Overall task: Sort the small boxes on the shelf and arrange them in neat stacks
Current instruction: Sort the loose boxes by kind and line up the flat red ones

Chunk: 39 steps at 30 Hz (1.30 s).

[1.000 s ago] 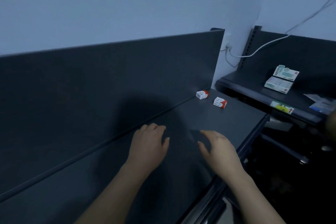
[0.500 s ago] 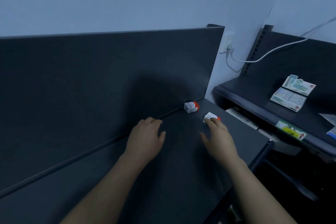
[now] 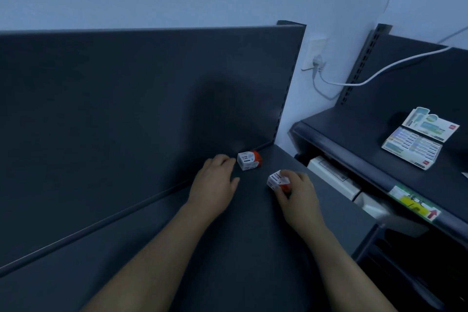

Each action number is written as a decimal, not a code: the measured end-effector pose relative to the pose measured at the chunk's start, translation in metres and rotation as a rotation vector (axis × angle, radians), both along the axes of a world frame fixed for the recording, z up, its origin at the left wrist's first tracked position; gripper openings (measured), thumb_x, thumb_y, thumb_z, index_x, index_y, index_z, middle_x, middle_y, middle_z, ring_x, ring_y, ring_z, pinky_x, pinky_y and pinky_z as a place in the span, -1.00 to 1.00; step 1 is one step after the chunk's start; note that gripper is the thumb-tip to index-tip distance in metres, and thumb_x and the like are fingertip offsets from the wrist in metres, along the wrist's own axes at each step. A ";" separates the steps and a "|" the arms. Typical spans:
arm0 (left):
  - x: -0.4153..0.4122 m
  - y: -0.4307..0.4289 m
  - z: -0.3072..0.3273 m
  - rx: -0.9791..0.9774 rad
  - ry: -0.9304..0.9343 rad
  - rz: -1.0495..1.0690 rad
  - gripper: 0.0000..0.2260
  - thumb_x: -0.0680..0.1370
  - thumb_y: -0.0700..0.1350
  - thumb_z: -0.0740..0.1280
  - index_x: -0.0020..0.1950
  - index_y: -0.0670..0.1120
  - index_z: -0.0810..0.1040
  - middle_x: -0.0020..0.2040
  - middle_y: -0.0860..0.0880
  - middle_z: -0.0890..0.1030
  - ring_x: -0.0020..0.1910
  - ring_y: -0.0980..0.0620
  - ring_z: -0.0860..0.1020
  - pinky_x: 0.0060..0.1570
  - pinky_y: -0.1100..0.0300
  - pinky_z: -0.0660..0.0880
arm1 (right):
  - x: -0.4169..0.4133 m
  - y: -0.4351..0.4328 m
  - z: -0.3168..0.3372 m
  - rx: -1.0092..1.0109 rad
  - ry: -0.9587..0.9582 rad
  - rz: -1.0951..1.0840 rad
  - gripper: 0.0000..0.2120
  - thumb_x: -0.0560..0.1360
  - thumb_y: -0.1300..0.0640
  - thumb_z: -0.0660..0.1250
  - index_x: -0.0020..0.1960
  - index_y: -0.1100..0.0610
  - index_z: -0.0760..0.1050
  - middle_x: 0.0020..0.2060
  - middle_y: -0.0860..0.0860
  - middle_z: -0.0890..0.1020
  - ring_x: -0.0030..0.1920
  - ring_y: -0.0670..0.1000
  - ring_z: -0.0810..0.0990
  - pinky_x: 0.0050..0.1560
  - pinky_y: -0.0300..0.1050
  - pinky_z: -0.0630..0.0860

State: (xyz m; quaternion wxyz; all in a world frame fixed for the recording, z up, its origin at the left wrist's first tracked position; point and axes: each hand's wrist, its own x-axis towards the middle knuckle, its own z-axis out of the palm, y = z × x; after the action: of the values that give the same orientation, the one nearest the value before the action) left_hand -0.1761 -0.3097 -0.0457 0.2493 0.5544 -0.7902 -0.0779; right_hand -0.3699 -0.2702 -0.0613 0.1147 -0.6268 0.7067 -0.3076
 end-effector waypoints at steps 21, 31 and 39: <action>-0.018 -0.010 -0.026 0.170 0.185 0.029 -0.57 0.52 0.03 0.35 0.34 -0.08 0.40 0.21 -0.06 0.36 0.16 -0.03 0.42 0.18 0.13 0.43 | 0.010 0.004 0.014 -0.137 -0.122 0.148 -0.59 0.45 0.17 0.40 0.26 -0.02 0.43 0.07 -0.11 0.45 0.08 -0.15 0.45 0.00 -0.49 0.29; 0.099 0.102 -0.018 0.102 0.350 0.231 -0.65 0.46 -0.12 0.40 0.22 0.05 0.47 0.08 0.13 0.38 0.10 0.13 0.41 0.07 0.39 0.30 | 0.111 0.043 0.023 -0.138 -0.201 0.404 -0.56 0.44 0.27 0.38 0.29 0.03 0.44 0.10 -0.13 0.45 0.08 -0.16 0.48 0.10 -0.36 0.43; 0.212 0.229 -0.009 0.063 0.397 0.497 -0.64 0.42 -0.18 0.39 0.16 0.11 0.48 0.01 0.23 0.52 0.03 0.14 0.38 -0.11 0.46 0.32 | 0.232 0.112 0.034 -0.105 -0.218 0.670 -0.50 0.42 0.31 0.33 0.30 -0.03 0.42 0.14 -0.15 0.45 0.13 -0.15 0.46 0.09 -0.42 0.37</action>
State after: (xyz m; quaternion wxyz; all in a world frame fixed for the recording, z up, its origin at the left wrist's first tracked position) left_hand 0.0357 -0.0803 -0.0546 0.3927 0.7119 -0.5637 -0.1454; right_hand -0.1380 -0.1578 -0.0269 0.2515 -0.7922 0.4289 -0.3539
